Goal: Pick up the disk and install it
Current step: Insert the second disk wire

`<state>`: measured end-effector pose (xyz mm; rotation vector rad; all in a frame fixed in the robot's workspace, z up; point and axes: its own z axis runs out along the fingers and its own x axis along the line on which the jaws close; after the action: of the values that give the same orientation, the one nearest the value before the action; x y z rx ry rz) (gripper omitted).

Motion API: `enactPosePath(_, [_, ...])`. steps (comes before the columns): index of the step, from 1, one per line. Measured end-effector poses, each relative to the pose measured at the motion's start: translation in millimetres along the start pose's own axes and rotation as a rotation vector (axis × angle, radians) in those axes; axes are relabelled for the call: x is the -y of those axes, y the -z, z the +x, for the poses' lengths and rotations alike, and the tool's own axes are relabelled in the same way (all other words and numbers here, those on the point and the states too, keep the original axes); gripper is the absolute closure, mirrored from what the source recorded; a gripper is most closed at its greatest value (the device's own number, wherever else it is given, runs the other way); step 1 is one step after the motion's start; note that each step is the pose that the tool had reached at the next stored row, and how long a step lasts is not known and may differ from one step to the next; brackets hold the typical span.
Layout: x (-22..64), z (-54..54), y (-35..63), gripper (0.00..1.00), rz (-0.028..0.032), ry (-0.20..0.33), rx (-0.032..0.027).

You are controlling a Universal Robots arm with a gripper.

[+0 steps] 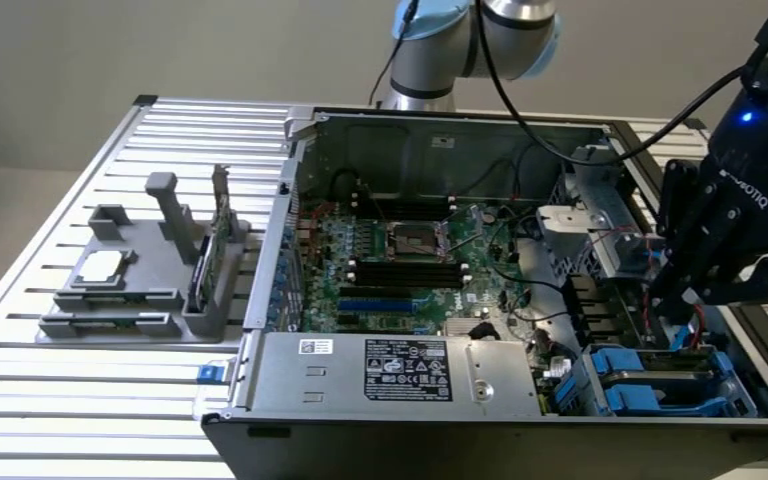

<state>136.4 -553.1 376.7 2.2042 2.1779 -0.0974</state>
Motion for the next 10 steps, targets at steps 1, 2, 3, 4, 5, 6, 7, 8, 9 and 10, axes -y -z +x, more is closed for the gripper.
enactPosePath(1, [-0.5, 0.0, 0.0, 0.74, 0.0001, -0.002, 0.0003])
enactPosePath(2, [-0.9, 0.0, 0.0, 0.74, 0.0002, -0.003, 0.0009])
enactPosePath(3, [-1.1, 0.0, 0.0, 0.74, 0.0003, -0.004, 0.0015])
enactPosePath(4, [-1.2, 0.0, 0.0, 0.74, 0.0003, -0.005, 0.0024])
enactPosePath(5, [-1.3, -0.2, 0.0, 0.74, 0.0003, -0.006, 0.0025])
enactPosePath(6, [-1.4, -0.2, 0.1, 0.74, 0.0004, -0.006, 0.0024])
enactPosePath(7, [-1.4, -0.3, 1.0, 0.74, 0.0003, -0.006, 0.0027])
enactPosePath(8, [-1.4, -0.5, 3.3, 0.74, 0.0003, -0.006, 0.0026])
enactPosePath(9, [-1.3, -0.7, 5.9, 0.74, 0.0002, -0.007, 0.0023])
enactPosePath(10, [-1.3, -0.8, 7.4, 0.74, 0.0002, -0.007, 0.0027])
